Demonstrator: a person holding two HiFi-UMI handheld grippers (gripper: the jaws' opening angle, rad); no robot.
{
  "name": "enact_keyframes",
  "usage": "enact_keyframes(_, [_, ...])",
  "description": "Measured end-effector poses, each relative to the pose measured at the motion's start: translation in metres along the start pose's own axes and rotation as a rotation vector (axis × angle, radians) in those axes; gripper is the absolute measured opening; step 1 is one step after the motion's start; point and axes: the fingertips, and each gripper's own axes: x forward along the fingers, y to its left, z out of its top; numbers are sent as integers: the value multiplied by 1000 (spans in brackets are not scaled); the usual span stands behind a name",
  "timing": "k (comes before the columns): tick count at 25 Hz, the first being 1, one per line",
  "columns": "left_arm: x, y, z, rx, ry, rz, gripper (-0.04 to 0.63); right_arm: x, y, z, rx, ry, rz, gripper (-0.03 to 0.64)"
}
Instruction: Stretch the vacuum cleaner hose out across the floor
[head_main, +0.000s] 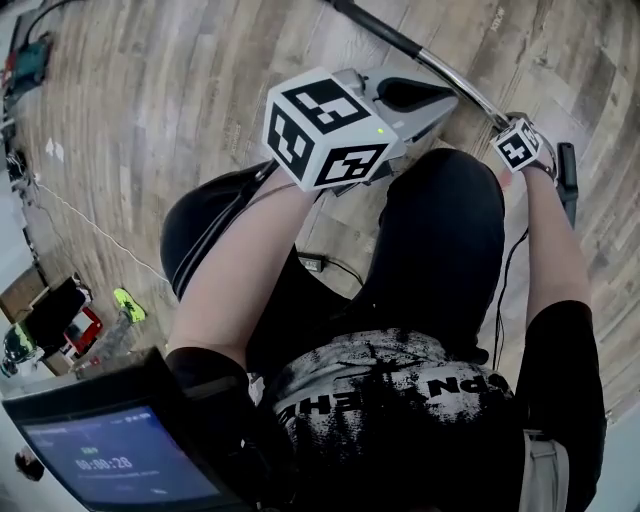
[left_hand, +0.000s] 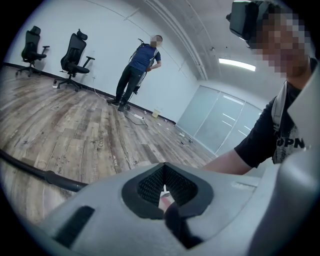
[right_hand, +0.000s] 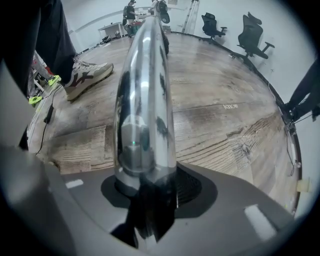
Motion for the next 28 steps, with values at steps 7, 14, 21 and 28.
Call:
enact_keyframes(7, [2, -4, -10, 14, 15, -19, 0, 4, 20, -3, -48, 29, 57, 195])
enact_keyframes(14, [5, -9, -9, 23, 13, -35, 0, 0, 36, -17, -59, 52, 116, 201])
enact_keyframes(21, [6, -5, -9, 34, 23, -54, 0, 3, 72, -47, -29, 155, 235, 212])
enact_keyframes(28, [14, -16, -10, 56, 41, -66, 0, -4, 51, -50, 9, 84, 154, 149])
